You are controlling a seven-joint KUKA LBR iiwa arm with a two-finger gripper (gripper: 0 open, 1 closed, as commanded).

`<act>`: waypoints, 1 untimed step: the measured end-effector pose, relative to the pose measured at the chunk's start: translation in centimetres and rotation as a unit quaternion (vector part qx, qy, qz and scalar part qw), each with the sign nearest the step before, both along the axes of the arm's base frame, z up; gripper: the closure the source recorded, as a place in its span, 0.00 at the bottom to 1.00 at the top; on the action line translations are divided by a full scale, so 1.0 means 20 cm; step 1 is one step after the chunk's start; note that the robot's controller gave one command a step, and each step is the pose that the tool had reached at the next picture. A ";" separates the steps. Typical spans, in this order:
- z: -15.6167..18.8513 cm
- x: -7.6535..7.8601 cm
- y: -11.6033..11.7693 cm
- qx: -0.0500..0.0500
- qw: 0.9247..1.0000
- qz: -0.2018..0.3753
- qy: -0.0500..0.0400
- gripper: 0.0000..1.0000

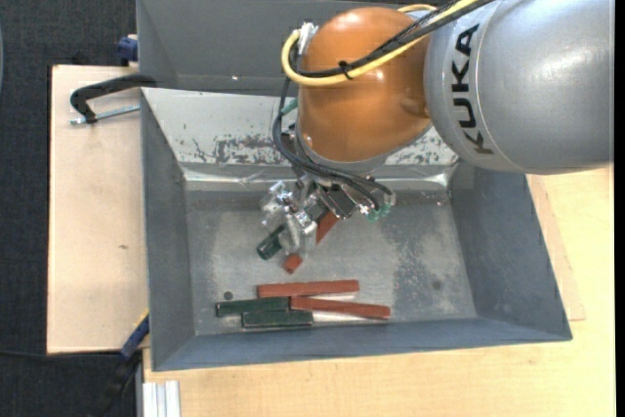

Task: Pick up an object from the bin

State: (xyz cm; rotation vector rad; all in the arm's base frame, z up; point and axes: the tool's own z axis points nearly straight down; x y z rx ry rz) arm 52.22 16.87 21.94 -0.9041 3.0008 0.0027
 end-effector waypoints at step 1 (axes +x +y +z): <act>0.00 0.00 0.00 0.000 1.000 0.000 0.001 1.00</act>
Offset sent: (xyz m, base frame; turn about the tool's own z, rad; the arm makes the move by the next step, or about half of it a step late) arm 0.0082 0.0474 -0.0520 -0.6836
